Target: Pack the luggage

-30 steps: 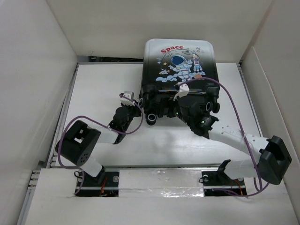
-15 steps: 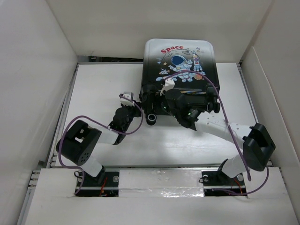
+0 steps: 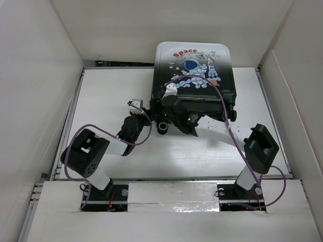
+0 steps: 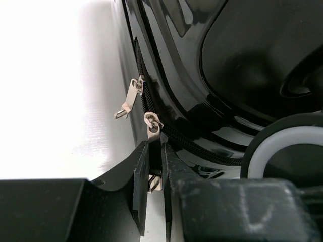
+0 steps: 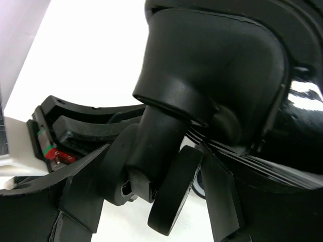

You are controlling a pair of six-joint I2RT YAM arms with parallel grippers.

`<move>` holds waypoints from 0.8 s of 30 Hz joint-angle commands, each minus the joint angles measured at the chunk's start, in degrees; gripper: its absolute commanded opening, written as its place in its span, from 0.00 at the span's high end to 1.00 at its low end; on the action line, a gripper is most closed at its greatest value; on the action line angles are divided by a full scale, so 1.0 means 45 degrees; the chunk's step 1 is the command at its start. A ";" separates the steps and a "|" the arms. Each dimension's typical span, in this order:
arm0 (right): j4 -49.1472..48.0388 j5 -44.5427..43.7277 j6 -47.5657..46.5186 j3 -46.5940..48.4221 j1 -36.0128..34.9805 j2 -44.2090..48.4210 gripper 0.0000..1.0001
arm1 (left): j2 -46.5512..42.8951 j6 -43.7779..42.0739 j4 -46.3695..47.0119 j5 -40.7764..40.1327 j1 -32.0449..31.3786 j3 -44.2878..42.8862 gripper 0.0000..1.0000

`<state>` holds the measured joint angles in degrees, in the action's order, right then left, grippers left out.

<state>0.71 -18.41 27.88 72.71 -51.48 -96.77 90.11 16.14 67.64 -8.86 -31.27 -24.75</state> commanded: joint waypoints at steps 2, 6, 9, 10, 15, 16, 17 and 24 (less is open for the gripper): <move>0.0233 -0.2740 -0.0257 -0.0024 0.0132 0.0137 0.26 | -0.0453 0.0007 0.1200 -0.0491 0.0112 0.0188 1.00; 0.0973 -0.3446 -0.0628 0.0813 0.0132 -0.0155 0.26 | -0.0492 0.0026 0.1220 -0.0472 0.0112 0.0227 1.00; 0.1598 -0.3973 -0.1018 0.1497 0.0132 -0.0545 0.29 | -0.0628 0.0007 0.1161 -0.0492 0.0112 0.0266 1.00; 0.2296 -0.4206 -0.1039 0.2002 0.0132 -0.0778 0.29 | -0.0706 -0.0013 0.1142 -0.0491 0.0112 0.0266 1.00; 0.3297 -0.5262 -0.1567 0.2670 -0.0004 -0.1151 0.35 | -0.0805 -0.0052 0.1063 -0.0511 0.0112 0.0266 1.00; 0.3512 -0.5379 -0.1624 0.2710 -0.0004 -0.1190 0.36 | -0.0824 -0.0052 0.1063 -0.0492 0.0112 0.0247 1.00; 0.3649 -0.5593 -0.1644 0.2787 -0.0120 -0.1249 0.38 | -0.0824 -0.0052 0.1063 -0.0472 0.0112 0.0247 1.00; 0.4413 -0.6045 -0.1898 0.2945 -0.0122 -0.1191 1.00 | -0.0941 -0.0052 0.1024 -0.0511 0.0112 0.0286 1.00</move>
<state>17.43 -34.35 23.73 84.66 -55.20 -101.89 89.36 16.19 67.44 -8.78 -31.27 -24.49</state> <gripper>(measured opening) 0.726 0.091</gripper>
